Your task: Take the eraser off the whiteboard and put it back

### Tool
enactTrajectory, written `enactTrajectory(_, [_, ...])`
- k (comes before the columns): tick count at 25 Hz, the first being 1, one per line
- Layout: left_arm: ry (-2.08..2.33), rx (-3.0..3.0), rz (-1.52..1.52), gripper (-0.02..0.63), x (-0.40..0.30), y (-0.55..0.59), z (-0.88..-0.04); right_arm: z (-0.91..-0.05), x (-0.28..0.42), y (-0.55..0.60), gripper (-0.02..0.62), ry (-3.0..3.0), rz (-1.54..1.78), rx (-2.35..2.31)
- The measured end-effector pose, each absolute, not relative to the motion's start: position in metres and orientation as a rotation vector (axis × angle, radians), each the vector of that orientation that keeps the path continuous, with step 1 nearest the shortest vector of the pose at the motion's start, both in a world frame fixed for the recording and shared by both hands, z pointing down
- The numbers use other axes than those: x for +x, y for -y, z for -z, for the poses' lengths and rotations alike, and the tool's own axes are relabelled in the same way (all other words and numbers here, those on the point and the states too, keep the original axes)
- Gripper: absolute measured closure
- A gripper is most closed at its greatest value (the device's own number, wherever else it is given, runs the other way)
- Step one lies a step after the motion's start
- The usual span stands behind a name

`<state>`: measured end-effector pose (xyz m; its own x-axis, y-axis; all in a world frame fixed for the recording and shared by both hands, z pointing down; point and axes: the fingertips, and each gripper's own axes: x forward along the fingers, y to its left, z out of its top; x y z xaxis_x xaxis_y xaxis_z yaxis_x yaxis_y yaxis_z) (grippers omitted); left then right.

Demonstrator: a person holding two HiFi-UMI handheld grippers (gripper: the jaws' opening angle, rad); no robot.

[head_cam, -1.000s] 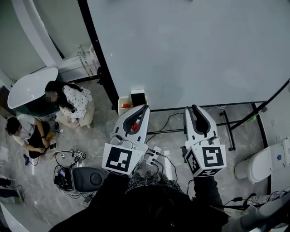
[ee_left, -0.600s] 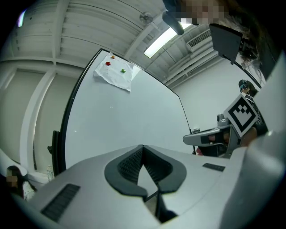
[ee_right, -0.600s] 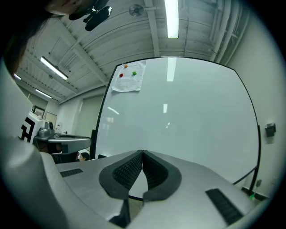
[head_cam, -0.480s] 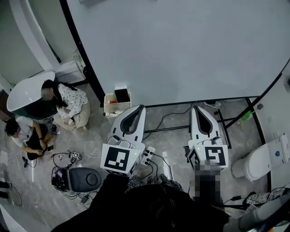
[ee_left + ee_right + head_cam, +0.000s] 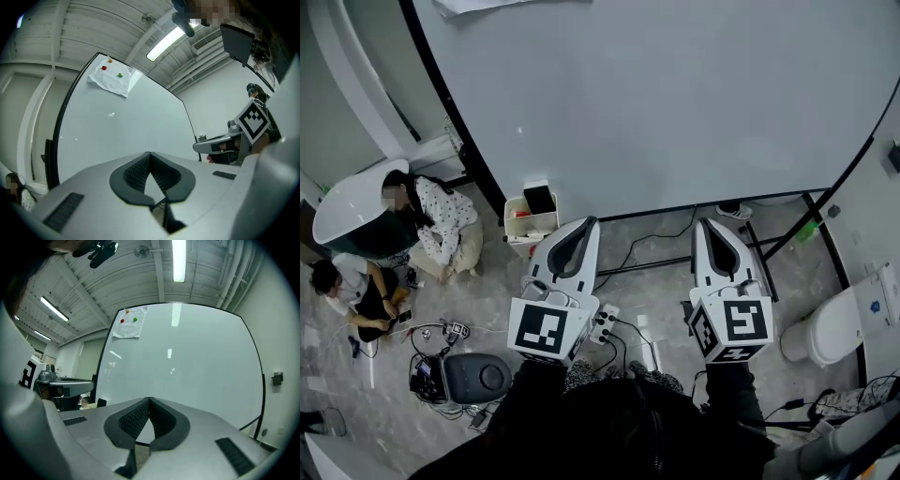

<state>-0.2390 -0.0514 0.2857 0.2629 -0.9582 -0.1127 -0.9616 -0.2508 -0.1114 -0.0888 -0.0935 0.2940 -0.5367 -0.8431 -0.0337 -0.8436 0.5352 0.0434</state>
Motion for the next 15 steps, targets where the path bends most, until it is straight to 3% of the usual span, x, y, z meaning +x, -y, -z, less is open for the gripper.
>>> enactTrajectory(15, [-1.83, -2.352, -0.03, 0.6, -0.247, 0.052, -0.283, -0.294, -0.105, 0.095, 0.586, -2.799, -0.12, -1.459])
